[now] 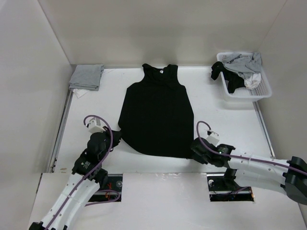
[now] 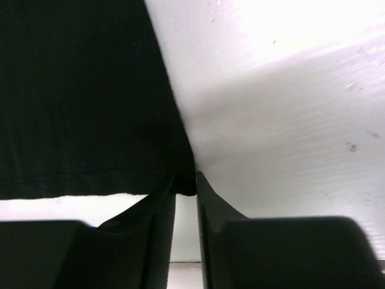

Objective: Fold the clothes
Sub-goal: Fold the tank top

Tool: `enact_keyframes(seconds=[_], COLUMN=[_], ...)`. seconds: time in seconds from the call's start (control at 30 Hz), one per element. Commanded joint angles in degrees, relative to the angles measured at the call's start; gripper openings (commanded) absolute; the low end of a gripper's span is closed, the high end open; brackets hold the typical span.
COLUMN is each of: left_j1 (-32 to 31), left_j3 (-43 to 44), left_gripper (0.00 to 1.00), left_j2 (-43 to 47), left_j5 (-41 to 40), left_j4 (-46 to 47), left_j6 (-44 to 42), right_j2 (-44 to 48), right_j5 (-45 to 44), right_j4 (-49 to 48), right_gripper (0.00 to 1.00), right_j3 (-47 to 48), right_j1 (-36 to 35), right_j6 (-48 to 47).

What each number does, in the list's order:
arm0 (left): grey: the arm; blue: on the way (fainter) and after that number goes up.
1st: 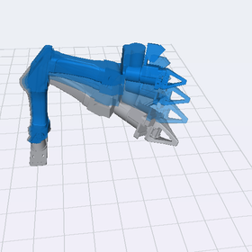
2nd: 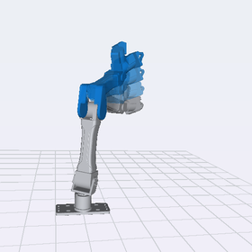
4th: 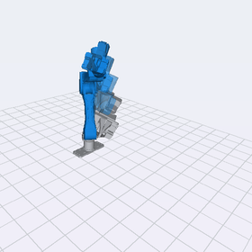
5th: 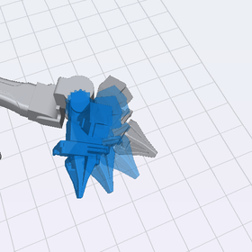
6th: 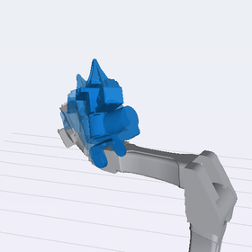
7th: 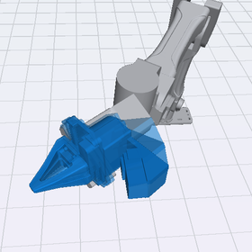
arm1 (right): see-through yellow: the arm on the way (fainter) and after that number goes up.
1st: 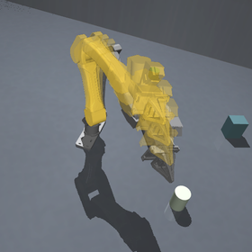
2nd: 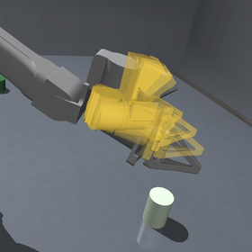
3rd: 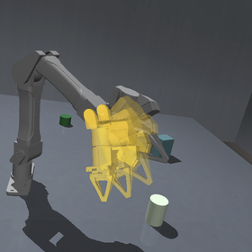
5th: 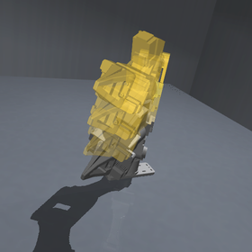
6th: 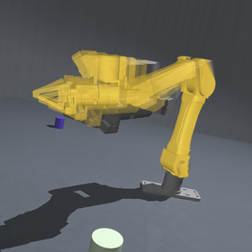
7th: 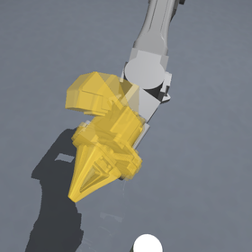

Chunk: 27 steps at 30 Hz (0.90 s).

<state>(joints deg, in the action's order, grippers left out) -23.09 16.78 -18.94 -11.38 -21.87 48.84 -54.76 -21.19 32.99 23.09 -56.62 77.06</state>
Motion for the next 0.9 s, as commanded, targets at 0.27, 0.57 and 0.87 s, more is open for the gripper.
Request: enact_keyframes(seconds=[0.27, 0.57, 0.87], left_j1=[0.99, 1.78, 3.10], left_j3=[7.99, 36.88, 66.08], left_gripper=[0.01, 0.01, 0.01], left_j2=[0.04, -3.38, -17.34], left_j5=[-1.01, -6.28, -5.41], left_j4=[3.67, 6.83, 12.55], left_j6=[-1.11, -2.17, -5.59], right_j2=[10.72, 12.76, -2.18], right_j5=[-8.06, -28.44, -51.84], right_j4=[1.27, 13.15, -6.22], right_gripper=[0.00, 0.00, 0.00], right_j3=[7.56, 51.21, 89.49], right_j1=[-0.02, -10.63, -37.10], right_j6=[-4.53, -31.58, -73.48])
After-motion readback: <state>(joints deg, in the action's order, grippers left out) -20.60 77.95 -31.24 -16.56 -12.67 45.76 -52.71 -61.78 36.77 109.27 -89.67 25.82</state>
